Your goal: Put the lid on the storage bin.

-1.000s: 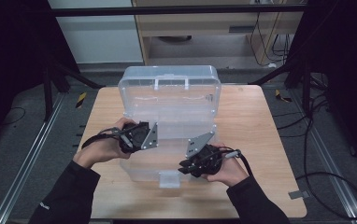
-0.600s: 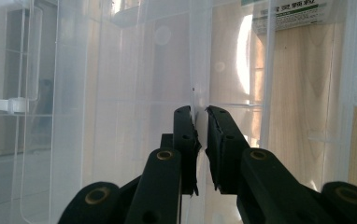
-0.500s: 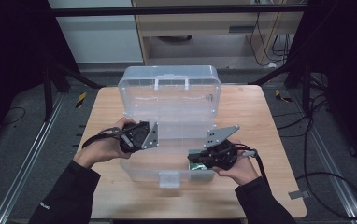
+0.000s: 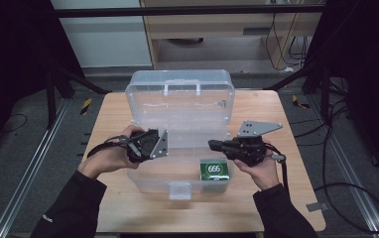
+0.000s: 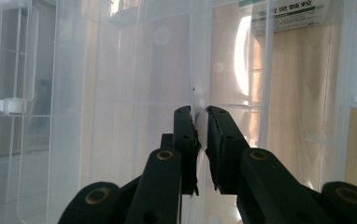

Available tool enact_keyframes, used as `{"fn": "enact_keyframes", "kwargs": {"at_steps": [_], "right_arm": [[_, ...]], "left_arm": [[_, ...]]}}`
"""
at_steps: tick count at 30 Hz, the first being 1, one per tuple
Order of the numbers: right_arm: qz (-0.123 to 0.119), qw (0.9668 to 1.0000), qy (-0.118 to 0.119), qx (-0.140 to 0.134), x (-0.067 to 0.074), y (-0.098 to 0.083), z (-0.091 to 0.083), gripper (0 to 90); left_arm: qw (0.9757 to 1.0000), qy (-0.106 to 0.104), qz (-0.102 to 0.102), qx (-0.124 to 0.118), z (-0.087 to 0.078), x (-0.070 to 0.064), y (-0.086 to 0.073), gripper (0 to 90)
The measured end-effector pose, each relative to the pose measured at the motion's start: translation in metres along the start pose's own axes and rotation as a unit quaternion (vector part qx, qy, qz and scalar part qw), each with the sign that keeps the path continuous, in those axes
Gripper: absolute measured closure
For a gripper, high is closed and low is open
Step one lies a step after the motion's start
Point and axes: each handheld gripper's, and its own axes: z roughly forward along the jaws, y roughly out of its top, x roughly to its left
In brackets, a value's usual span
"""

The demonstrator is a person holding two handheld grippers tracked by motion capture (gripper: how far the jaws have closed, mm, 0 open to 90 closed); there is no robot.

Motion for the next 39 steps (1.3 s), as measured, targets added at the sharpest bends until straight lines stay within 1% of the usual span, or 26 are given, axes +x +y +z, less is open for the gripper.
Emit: {"fn": "enact_keyframes", "kwargs": {"at_steps": [1,2,4,7,9,12,14,18,23,28,30,31,33,36,39], "right_arm": [[0.005,1.0,-0.003,-0.002,-0.002,0.001,-0.001,90.0],[0.006,0.9998,-0.014,-0.009,-0.004,0.001,-0.002,90.0],[0.012,0.9995,-0.024,-0.016,-0.008,0.003,-0.004,90.0],[0.017,0.9988,-0.039,-0.022,-0.015,0.005,-0.005,90.0],[0.02,0.9977,-0.06,-0.027,-0.02,0.007,-0.006,89.8],[0.033,0.9956,-0.078,-0.039,-0.029,0.008,-0.007,90.0],[0.042,0.9945,-0.086,-0.042,-0.035,0.009,-0.007,90.0],[0.06,0.993,-0.094,-0.039,-0.045,0.009,-0.005,90.0],[0.072,0.9916,-0.101,-0.036,-0.052,0.008,-0.003,90.0],[0.079,0.9906,-0.108,-0.027,-0.057,0.007,-0.001,90.0],[0.081,0.9902,-0.111,-0.027,-0.058,0.007,-0.001,90.0],[0.081,0.9901,-0.112,-0.027,-0.059,0.007,-0.001,90.0],[0.082,0.9897,-0.115,-0.025,-0.06,0.006,-0.001,90.0],[0.085,0.9891,-0.118,-0.024,-0.062,0.006,-0.002,90.0],[0.087,0.989,-0.117,-0.025,-0.063,0.006,-0.003,90.0]], "left_arm": [[1.0,0.0,0.0,0.0,0.0,0.0,0.0,81.6],[1.0,-0.001,0.001,0.0,0.0,0.0,0.0,81.6],[1.0,-0.001,0.001,0.0,0.0,0.0,0.0,81.6],[1.0,-0.003,0.001,0.002,0.0,-0.001,0.0,81.6],[1.0,-0.004,0.001,0.0,0.0,-0.001,0.0,81.6],[1.0,-0.005,0.0,-0.003,0.0,-0.002,-0.001,81.7],[1.0,-0.006,0.001,-0.003,0.0,-0.002,-0.001,81.7],[1.0,-0.008,-0.001,-0.004,0.0,-0.003,-0.002,81.7],[0.9999,-0.011,0.0,-0.001,0.0,-0.004,-0.001,81.7],[0.9999,-0.015,-0.002,-0.002,0.0,-0.006,-0.001,81.7],[0.9999,-0.014,-0.001,-0.004,0.0,-0.007,-0.001,81.6],[0.9999,-0.015,-0.001,0.0,-0.001,-0.008,-0.001,81.6],[0.9999,-0.015,-0.001,-0.003,0.0,-0.008,-0.001,81.5],[0.9998,-0.02,0.001,0.0,0.0,-0.009,-0.002,81.5],[0.9997,-0.023,0.002,0.0,0.0,-0.01,-0.002,81.4]]}}
